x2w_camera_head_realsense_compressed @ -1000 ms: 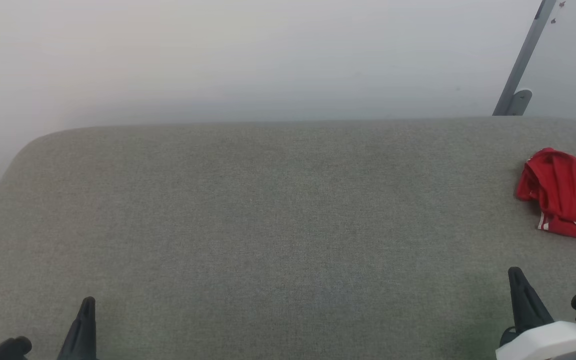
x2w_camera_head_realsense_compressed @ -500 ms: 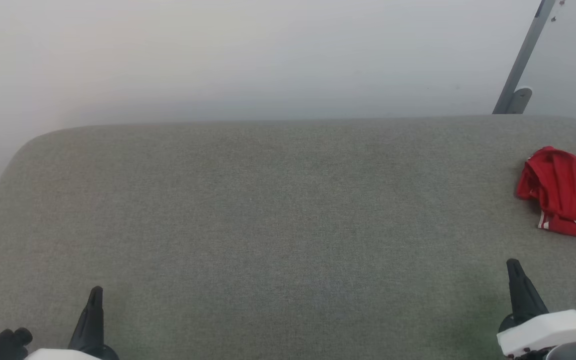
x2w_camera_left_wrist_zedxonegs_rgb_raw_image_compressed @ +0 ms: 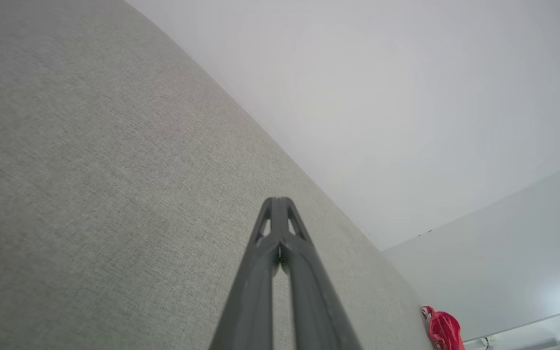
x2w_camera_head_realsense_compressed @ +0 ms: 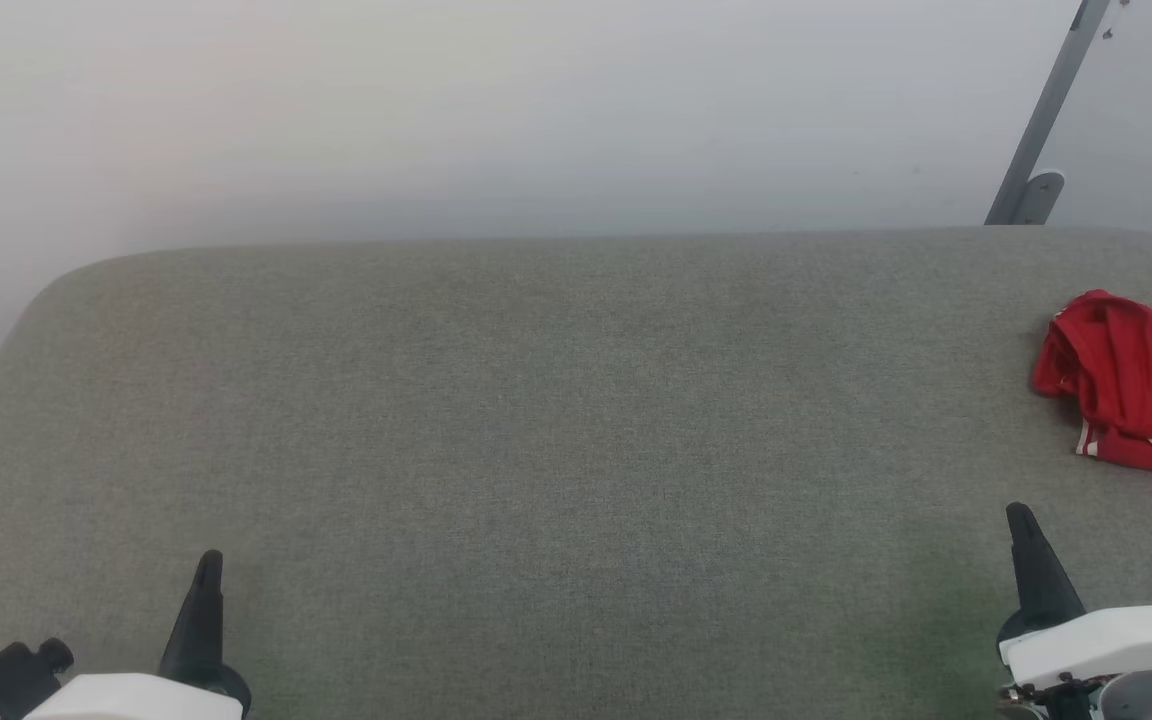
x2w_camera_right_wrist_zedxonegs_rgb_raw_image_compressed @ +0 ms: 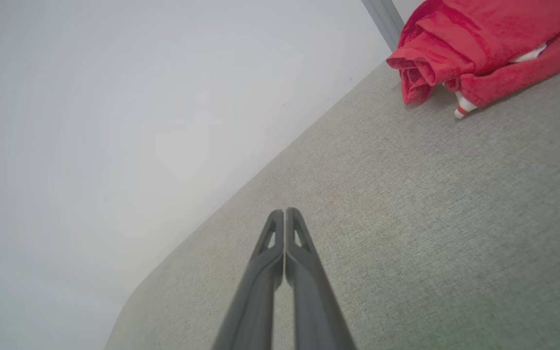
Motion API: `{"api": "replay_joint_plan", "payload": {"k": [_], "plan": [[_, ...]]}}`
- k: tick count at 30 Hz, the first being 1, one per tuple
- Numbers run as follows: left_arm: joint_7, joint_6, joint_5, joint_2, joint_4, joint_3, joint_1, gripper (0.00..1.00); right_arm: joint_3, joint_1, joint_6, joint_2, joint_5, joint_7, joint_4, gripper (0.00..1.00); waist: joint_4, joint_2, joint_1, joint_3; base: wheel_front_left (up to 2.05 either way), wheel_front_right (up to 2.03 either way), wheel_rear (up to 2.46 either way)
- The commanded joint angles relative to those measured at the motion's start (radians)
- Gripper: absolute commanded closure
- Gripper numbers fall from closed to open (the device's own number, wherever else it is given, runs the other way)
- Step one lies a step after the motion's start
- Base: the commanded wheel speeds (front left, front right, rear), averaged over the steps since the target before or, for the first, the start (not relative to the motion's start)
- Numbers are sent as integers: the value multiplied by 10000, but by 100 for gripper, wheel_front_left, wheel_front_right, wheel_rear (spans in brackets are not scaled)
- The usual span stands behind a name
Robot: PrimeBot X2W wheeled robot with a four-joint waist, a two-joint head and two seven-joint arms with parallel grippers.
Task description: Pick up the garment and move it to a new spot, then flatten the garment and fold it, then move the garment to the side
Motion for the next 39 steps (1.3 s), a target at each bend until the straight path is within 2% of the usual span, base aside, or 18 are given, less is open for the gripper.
{"api": "replay_joint_plan", "payload": {"k": [1,39], "plan": [[85,-10,-314,19,-88,69,-306,100,-23,-231,3,1,310,76,-182,100,-1,-1,0,4,0,0,0],[1125,-18,-3360,-703,57,142,-1070,100,-159,-617,3,426,4038,1108,-315,100,-39,-1,0,118,0,0,0]]}}
